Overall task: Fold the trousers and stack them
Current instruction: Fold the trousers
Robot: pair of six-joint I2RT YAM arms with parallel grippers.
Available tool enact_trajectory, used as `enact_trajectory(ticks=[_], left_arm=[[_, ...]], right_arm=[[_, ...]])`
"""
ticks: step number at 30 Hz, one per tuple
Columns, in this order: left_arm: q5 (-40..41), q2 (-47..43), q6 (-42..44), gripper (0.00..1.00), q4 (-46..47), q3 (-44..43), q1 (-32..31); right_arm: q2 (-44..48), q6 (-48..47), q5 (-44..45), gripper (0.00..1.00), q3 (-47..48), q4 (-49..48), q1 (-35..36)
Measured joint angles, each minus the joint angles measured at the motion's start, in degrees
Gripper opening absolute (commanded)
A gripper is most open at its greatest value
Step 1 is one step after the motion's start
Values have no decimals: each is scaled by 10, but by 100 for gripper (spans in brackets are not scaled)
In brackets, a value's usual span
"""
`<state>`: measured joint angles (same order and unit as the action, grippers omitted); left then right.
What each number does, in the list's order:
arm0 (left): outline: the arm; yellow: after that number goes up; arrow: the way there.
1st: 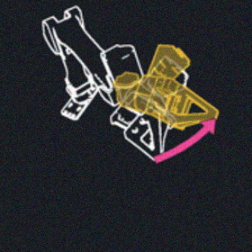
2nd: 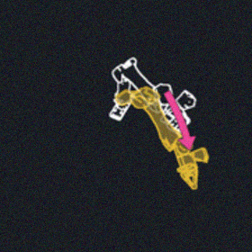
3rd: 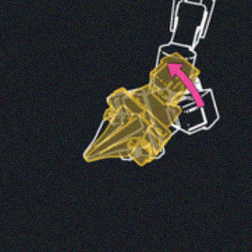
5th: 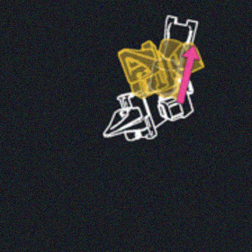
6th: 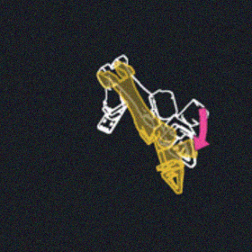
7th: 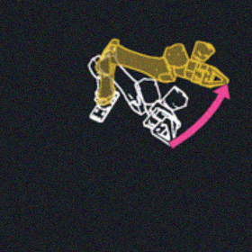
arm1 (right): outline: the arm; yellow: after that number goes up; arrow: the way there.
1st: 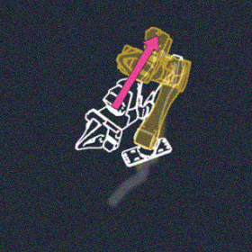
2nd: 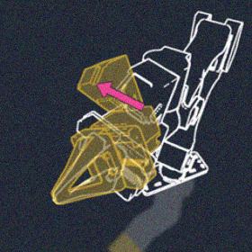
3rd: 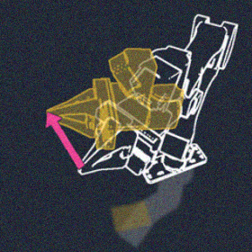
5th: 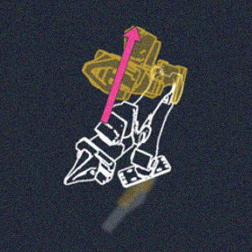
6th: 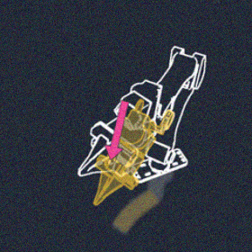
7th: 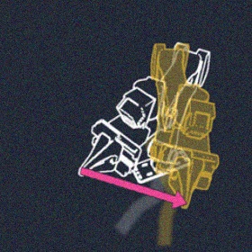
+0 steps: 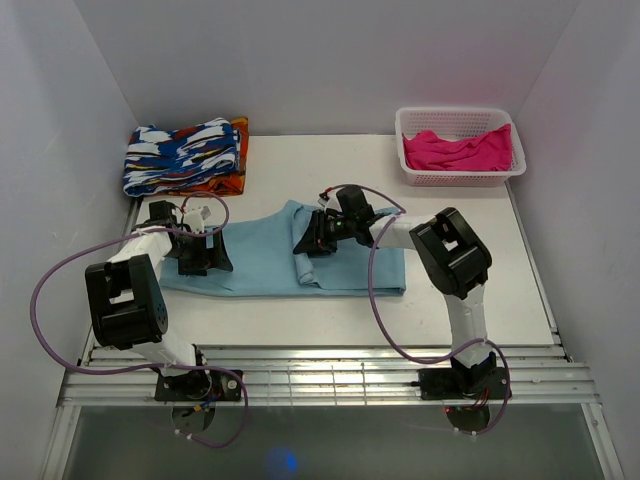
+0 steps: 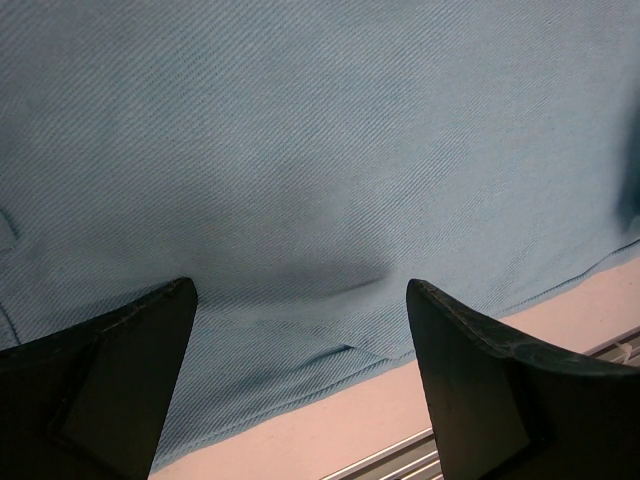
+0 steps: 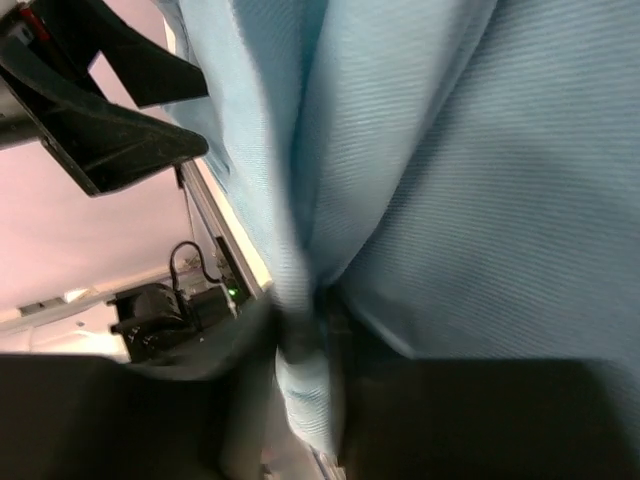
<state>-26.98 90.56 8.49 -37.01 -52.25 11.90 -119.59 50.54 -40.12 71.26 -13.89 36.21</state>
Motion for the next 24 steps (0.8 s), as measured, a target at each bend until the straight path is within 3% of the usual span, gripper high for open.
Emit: enact_trajectory(ticks=[3, 4, 5, 10, 15, 21, 24], left_arm=[[0, 0, 0, 98, 0, 0, 0], [0, 0, 0, 98, 0, 0, 0], [-1, 0, -1, 98, 0, 0, 0], [-20, -9, -2, 98, -2, -3, 1], [-81, -53, -4, 98, -10, -49, -2], [-127, -87, -31, 98, 32, -101, -50], [-131, -83, -48, 94, 45, -99, -75]], right_arm=[[-5, 17, -5, 69, 1, -7, 3], [-7, 19, -8, 91, 2, -11, 5], [-8, 23, -10, 98, 2, -12, 6], [-7, -5, -38, 96, 13, -4, 4], [41, -119, -83, 100, 40, 81, -37], [175, -374, -80, 76, 51, 290, -149], [209, -487, -41, 74, 44, 388, -208]])
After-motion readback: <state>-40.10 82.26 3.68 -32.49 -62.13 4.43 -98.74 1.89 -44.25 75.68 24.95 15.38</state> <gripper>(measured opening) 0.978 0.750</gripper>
